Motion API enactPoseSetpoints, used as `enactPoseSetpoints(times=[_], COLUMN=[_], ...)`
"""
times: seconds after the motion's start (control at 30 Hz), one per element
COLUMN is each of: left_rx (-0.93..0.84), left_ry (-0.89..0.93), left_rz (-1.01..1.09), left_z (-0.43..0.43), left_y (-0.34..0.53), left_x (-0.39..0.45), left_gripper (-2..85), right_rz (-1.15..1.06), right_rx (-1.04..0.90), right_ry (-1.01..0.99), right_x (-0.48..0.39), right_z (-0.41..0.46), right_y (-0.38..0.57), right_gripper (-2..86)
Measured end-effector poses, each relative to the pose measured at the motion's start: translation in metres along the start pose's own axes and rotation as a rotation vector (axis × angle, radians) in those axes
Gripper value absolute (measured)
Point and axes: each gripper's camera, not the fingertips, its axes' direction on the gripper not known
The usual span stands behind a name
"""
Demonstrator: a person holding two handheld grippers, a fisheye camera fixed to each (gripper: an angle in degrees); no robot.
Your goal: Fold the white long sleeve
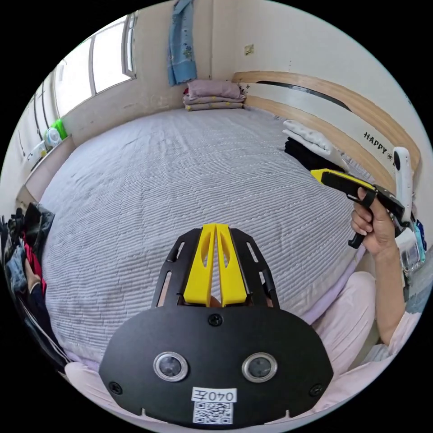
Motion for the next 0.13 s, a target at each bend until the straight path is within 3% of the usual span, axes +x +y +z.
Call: enactPoseSetpoints(times=[0.13], left_rx=[0.025], left_ry=[-0.006], left_rz=[-0.029], left_z=[-0.031], left_y=[0.057], left_x=[-0.035], left_gripper=[-0.9], right_rz=[0.005], right_rx=[-0.055], right_ry=[-0.065], right_x=[-0.044], right_z=[0.003], right_y=[0.001], right_gripper=[-0.9])
